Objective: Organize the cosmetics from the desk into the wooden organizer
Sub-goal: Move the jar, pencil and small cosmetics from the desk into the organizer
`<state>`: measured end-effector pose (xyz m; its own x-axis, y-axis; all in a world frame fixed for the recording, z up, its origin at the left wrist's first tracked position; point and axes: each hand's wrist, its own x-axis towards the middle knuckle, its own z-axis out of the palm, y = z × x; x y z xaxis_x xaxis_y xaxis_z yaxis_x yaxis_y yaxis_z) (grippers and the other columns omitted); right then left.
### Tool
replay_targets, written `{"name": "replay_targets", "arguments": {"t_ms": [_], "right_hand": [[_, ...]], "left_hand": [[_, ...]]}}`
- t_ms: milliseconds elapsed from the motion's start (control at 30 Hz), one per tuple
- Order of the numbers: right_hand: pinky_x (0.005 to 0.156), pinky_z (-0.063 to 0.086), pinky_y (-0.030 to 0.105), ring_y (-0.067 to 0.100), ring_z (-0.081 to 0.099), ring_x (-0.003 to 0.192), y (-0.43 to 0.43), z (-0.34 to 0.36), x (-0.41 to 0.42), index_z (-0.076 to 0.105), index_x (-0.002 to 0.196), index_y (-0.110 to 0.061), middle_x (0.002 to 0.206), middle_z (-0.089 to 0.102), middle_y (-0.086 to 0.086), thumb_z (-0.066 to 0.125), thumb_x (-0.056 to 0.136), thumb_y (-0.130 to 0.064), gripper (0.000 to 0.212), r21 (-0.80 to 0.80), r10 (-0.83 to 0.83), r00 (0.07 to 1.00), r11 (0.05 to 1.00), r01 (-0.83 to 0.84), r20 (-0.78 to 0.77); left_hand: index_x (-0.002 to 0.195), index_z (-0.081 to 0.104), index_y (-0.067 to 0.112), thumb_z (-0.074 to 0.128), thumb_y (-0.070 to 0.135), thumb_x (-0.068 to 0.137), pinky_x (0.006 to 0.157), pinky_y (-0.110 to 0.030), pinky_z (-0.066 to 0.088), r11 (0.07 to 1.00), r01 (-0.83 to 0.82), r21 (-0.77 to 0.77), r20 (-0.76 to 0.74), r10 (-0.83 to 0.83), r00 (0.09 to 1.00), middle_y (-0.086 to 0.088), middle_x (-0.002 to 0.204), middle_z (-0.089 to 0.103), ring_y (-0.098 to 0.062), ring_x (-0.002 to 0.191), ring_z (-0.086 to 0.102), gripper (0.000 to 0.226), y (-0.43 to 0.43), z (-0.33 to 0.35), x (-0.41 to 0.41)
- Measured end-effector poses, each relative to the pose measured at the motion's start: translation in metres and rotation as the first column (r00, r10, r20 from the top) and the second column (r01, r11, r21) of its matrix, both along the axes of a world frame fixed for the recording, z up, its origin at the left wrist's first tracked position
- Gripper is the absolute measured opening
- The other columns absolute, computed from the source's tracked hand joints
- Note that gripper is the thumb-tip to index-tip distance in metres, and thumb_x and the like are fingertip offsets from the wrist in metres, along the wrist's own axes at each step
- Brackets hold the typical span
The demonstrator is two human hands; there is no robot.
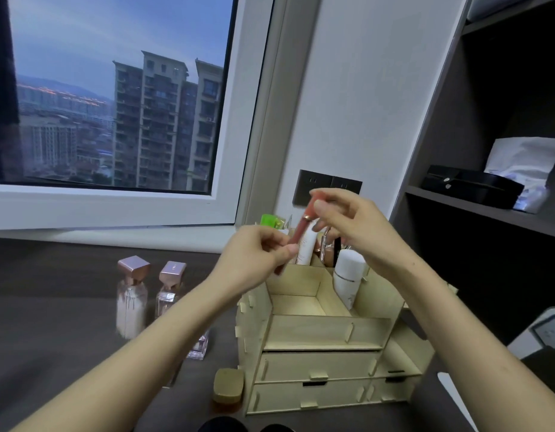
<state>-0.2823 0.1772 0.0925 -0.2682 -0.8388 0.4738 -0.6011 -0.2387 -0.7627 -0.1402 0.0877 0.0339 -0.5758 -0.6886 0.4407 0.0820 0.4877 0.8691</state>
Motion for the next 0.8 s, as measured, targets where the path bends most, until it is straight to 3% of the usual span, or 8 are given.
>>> {"name": "replay_targets", "arguments": {"t_ms": [67, 133, 267, 367, 500, 600, 733, 800], "right_hand": [[0.047, 0.044, 0.016, 0.005, 0.061, 0.058, 0.002, 0.002, 0.002, 0.059, 0.113, -0.01, 0.084, 0.071, 0.011, 0.06, 0.091, -0.016, 0.024, -0.058, -0.001, 1.0, 0.998, 0.001, 0.0], [0.051, 0.048, 0.021, 0.012, 0.064, 0.064, 0.003, 0.008, -0.008, 0.058, 0.109, -0.005, 0.079, 0.07, 0.01, 0.059, 0.09, -0.011, 0.02, -0.12, -0.056, 0.998, 0.991, 0.058, 0.019], [0.057, 0.052, 0.02, 0.006, 0.066, 0.066, 0.006, 0.019, -0.054, 0.051, 0.112, -0.011, 0.081, 0.067, 0.006, 0.056, 0.092, -0.012, 0.021, -0.253, -0.388, 0.922, 0.89, 0.378, 0.014], [0.073, 0.058, 0.036, 0.02, 0.067, 0.08, 0.001, 0.008, -0.083, 0.044, 0.121, -0.014, 0.085, 0.061, 0.003, 0.058, 0.091, -0.014, 0.033, -0.22, -0.565, 0.824, 0.809, 0.544, -0.042], [0.076, 0.058, 0.036, 0.023, 0.067, 0.083, -0.012, -0.009, -0.096, 0.043, 0.118, -0.014, 0.091, 0.062, 0.008, 0.058, 0.091, -0.014, 0.031, -0.268, -0.611, 0.791, 0.768, 0.581, -0.035], [0.073, 0.057, 0.034, 0.025, 0.067, 0.081, -0.021, -0.011, -0.104, 0.044, 0.113, -0.014, 0.091, 0.064, 0.012, 0.059, 0.091, -0.015, 0.027, -0.281, -0.646, 0.763, 0.736, 0.616, -0.017], [0.064, 0.054, 0.03, 0.024, 0.065, 0.076, -0.032, -0.022, -0.108, 0.047, 0.107, -0.015, 0.086, 0.064, 0.014, 0.061, 0.089, -0.016, 0.023, -0.113, -0.617, 0.751, 0.785, 0.609, -0.235], [0.061, 0.05, 0.027, 0.023, 0.063, 0.074, -0.034, -0.025, -0.109, 0.049, 0.108, -0.013, 0.084, 0.065, 0.014, 0.064, 0.087, -0.016, 0.026, -0.114, -0.62, 0.739, 0.781, 0.614, -0.264]], "left_hand": [[0.077, 0.065, 0.013, 0.067, 0.015, 0.083, 0.056, -0.012, 0.042, 0.998, 0.026, -0.057, 0.005, -0.026, 1.0, -0.004, 0.065, 0.06, -0.012, 0.059, 0.054, 0.007, 0.008, 0.006, -0.017], [0.089, 0.063, 0.012, 0.066, 0.017, 0.084, 0.062, -0.018, 0.045, 0.994, 0.013, -0.105, -0.004, -0.014, 1.0, -0.002, 0.071, 0.061, -0.013, 0.063, 0.056, 0.007, 0.012, 0.011, -0.029], [0.116, 0.057, 0.016, 0.064, 0.023, 0.085, 0.076, -0.027, 0.05, 0.989, -0.081, -0.122, -0.006, 0.08, 0.997, -0.001, 0.096, 0.061, -0.013, 0.082, 0.058, 0.032, 0.007, 0.014, -0.029], [0.108, 0.062, 0.02, 0.061, 0.022, 0.086, 0.063, -0.014, 0.046, 0.985, -0.133, -0.113, -0.028, 0.131, 0.991, 0.004, 0.09, 0.062, -0.005, 0.073, 0.056, 0.022, -0.003, 0.005, -0.021], [0.094, 0.064, 0.021, 0.058, 0.015, 0.086, 0.055, -0.003, 0.042, 0.983, -0.168, -0.078, -0.031, 0.166, 0.986, 0.007, 0.08, 0.061, -0.004, 0.066, 0.056, 0.012, -0.014, -0.006, -0.014], [0.093, 0.064, 0.021, 0.058, 0.013, 0.086, 0.059, -0.009, 0.043, 0.98, -0.189, -0.07, -0.015, 0.188, 0.982, 0.005, 0.081, 0.063, -0.007, 0.069, 0.057, 0.012, -0.019, -0.01, -0.009], [0.094, 0.067, 0.019, 0.057, 0.014, 0.086, 0.06, -0.017, 0.042, 0.974, -0.222, -0.045, -0.002, 0.222, 0.975, 0.003, 0.087, 0.066, -0.007, 0.071, 0.058, 0.014, -0.025, -0.014, -0.002], [0.092, 0.067, 0.02, 0.057, 0.014, 0.086, 0.061, -0.02, 0.043, 0.973, -0.227, -0.028, 0.001, 0.227, 0.974, 0.004, 0.087, 0.066, -0.007, 0.071, 0.058, 0.013, -0.028, -0.016, 0.001]]}}
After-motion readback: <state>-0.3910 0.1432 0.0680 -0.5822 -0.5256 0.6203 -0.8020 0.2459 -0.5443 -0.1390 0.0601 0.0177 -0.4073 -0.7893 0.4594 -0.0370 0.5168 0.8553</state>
